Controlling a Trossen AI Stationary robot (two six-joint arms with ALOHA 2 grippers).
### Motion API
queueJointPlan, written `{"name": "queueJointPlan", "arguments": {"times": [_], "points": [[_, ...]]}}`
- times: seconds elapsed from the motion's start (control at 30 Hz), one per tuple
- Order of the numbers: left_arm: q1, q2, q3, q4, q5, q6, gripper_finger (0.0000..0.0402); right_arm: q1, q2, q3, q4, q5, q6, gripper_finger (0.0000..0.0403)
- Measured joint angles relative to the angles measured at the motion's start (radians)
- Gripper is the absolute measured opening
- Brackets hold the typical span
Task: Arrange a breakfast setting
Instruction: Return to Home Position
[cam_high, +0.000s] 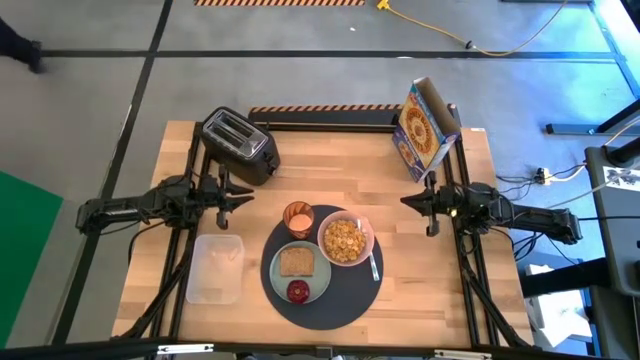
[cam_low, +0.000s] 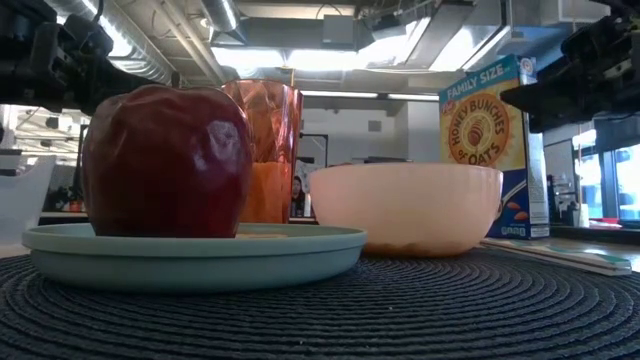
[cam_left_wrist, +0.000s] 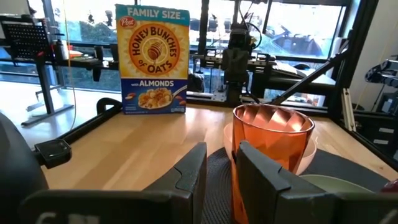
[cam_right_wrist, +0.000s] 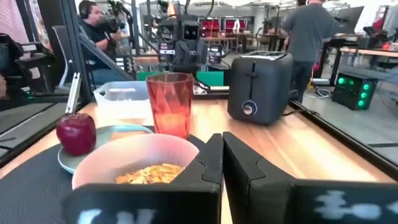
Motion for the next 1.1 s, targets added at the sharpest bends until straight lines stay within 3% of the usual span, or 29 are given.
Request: {"name": "queueJointPlan", "arguments": {"times": [0.37,0.53,0.63,0.77,0.93,1.1], "points": [[-0.004,0.066,0.000,-0.002,-0.008,-0.054,0.0074,0.000,0.000,0.000,-0.012,0.054,0.021,0.0000],[-0.047,0.115,0.000,0.002,-0.006,-0.052,0.0033,0.000,0.002,0.000,-0.013,0.054,0.019,0.0000],[-0.072,0.104,-0.001,0.012,0.020,-0.058,0.0006,0.000,0.007,0.000,-0.013,0.054,0.018,0.0001],[-0.111,0.061,-0.001,0.014,0.064,-0.078,0.0008,0.000,0.029,0.000,-0.013,0.054,0.021,0.0000],[-0.142,0.016,-0.001,0.004,-0.024,-0.003,0.0002,0.000,0.066,0.000,-0.014,0.056,0.021,0.0001],[-0.141,0.000,-0.001,0.004,-0.026,-0.025,0.0001,0.000,0.073,0.000,-0.016,0.074,0.026,0.0001]]}}
